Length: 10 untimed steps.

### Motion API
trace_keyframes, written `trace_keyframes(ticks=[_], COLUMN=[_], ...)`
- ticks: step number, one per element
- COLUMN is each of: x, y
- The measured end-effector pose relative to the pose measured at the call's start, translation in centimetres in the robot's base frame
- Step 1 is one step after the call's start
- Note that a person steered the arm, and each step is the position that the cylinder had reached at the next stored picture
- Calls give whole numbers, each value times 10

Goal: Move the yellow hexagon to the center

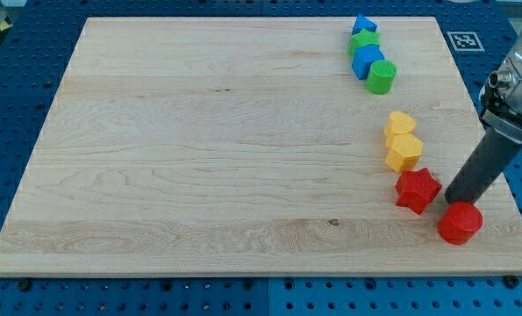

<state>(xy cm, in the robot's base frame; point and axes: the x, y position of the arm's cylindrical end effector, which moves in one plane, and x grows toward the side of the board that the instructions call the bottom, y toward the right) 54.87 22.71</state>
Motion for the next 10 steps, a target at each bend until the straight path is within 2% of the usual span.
trace_keyframes(ticks=[1,3,5,7,10], x=[1,-49,-68,-66,-27], y=[2,11,-69,-60,-53])
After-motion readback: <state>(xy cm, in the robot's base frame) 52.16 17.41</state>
